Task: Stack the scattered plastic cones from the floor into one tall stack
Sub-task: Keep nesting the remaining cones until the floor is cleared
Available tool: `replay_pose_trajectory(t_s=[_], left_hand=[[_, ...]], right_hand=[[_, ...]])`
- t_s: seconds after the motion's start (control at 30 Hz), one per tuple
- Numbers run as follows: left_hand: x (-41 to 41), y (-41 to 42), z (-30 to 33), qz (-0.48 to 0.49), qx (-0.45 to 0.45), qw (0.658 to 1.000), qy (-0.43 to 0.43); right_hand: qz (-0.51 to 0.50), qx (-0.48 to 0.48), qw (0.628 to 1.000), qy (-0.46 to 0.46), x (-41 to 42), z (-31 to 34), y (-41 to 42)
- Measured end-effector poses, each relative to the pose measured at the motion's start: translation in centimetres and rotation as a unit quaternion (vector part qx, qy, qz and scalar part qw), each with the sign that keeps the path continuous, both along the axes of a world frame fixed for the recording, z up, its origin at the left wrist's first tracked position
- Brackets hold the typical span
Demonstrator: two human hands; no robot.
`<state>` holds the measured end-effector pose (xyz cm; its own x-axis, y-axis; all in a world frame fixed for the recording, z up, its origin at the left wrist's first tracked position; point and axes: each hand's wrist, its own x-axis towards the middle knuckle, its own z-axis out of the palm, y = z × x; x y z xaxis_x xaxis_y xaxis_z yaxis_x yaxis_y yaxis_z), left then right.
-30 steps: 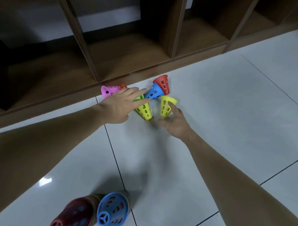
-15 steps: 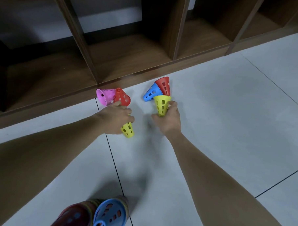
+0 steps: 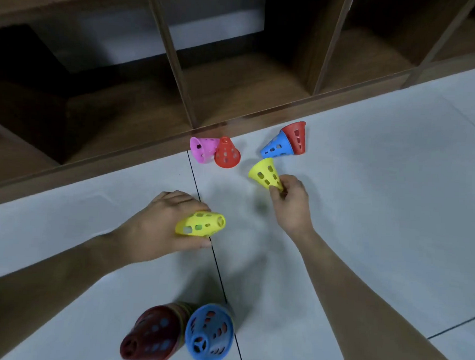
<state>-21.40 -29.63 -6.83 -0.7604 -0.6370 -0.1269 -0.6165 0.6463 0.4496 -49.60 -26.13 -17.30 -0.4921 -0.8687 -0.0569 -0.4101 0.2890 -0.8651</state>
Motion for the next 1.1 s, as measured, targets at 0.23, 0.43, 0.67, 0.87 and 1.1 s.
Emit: replay_pose_trajectory(t_s=[0.23, 0.43, 0.67, 0.87, 1.1], left_hand=[[3.7, 8.0, 4.7, 0.245, 0.215, 0.924, 0.203], [6.6, 14.2, 5.1, 0.281, 0.207, 0.91, 0.224], [9.1, 18.8, 3.2, 0.277, 0.184, 0.926, 0.177], [10.4, 18.8, 0.4, 0.231, 0.143, 0.955, 0.118], [11.3, 15.5, 2.4, 0.169, 0.267, 0.947, 0.061]], right_hand=[[0.055, -0.07, 0.98, -0.176, 4.4, 6.1, 5.6], [0.125, -0.096, 0.963, -0.219, 7.4, 11.9, 10.8], [0.252, -0.085, 0.951, -0.157, 7.3, 16.2, 15.7], [0.349, -0.043, 0.936, -0.024, 8.4, 16.1, 17.4], [0.377, 0.009, 0.924, -0.054, 10.5, 12.6, 17.2]])
